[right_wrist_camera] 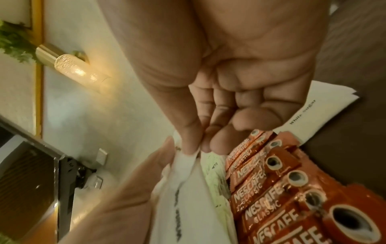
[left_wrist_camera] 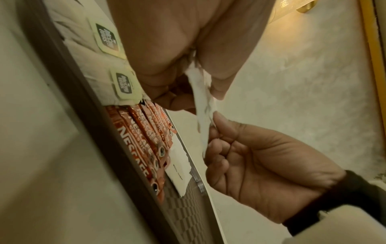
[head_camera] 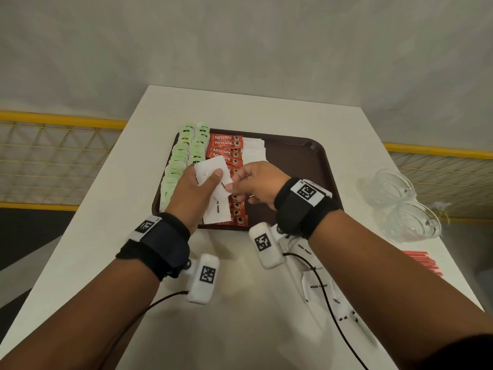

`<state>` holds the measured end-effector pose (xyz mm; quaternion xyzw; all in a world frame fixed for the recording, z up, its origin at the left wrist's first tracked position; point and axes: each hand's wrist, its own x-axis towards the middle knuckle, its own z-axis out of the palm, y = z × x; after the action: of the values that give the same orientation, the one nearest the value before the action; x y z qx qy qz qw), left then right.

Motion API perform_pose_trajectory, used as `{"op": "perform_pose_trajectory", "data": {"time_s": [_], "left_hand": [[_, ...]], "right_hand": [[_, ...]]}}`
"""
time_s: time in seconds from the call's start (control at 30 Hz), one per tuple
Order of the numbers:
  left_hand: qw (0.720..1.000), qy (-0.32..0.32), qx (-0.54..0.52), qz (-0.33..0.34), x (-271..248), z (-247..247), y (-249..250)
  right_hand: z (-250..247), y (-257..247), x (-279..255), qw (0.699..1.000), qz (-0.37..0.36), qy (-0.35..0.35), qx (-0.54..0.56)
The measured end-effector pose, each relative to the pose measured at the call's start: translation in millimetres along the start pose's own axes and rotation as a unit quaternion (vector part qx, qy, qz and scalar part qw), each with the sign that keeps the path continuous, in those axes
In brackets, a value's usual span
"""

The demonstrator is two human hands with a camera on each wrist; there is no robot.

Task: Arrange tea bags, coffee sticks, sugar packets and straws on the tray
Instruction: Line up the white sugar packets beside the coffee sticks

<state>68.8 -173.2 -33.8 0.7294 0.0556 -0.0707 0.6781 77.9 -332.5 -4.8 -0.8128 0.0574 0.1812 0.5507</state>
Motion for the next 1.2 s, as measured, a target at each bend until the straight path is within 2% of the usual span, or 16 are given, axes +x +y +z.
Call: {"op": "perform_pose_trajectory", "data": {"time_s": [0.13,0.2,0.27,0.33,0.43,0.6,0.67,0.8,0.87,0.97,1.03,1.2], "left_hand": [[1.000,-0.011,-0.004,0.016,-1.2,-1.4,-2.5],[1.000,-0.008,0.010,0.028,0.0,-3.0,-3.5],[0.998,-0.012,0.042,0.043,4.4,-5.1,-4.9],[0.993,-0.024,0.095,0.068,8.6,-5.4,-5.0],[0.983,-0.040,0.147,0.105,12.1,-2.2,-2.6],[0.971,-0.065,0.189,0.135,12.3,-3.8,0.8],[0.968,-0.078,0.198,0.136,11.4,-5.6,-0.2],[0.979,-0.062,0.148,0.124,8.8,-5.1,0.4],[0.987,-0.036,0.107,0.110,8.8,-6.4,2.1],[0.992,-0.002,0.083,0.091,11.5,-12.4,-0.3],[0.994,0.008,0.082,0.077,11.6,-16.3,-3.8],[0.994,0.012,0.088,0.058,9.1,-18.8,-7.6]], "right_hand": [[-6.2,3.5,-6.4,0.994,0.044,-0.016,0.104],[-6.5,3.4,-9.4,0.997,0.051,-0.021,0.061],[-7.8,0.9,-10.4,0.999,0.030,0.024,-0.027],[-9.1,-3.2,-10.7,0.993,-0.018,0.068,-0.097],[-6.6,-5.8,-7.9,0.970,-0.089,0.081,-0.211],[-11.7,-7.8,-3.5,0.959,-0.125,0.113,-0.226],[-19.1,-8.3,-5.0,0.962,-0.120,0.098,-0.224],[-31.6,-8.2,-9.1,0.972,-0.077,0.047,-0.216],[-37.4,-3.6,-9.5,0.978,-0.047,0.057,-0.197],[-46.1,11.3,-7.8,0.993,0.026,0.104,-0.058],[-47.6,23.8,-6.3,0.990,0.074,0.114,0.030],[-41.0,42.1,-4.5,0.979,0.156,0.128,0.008]]}}
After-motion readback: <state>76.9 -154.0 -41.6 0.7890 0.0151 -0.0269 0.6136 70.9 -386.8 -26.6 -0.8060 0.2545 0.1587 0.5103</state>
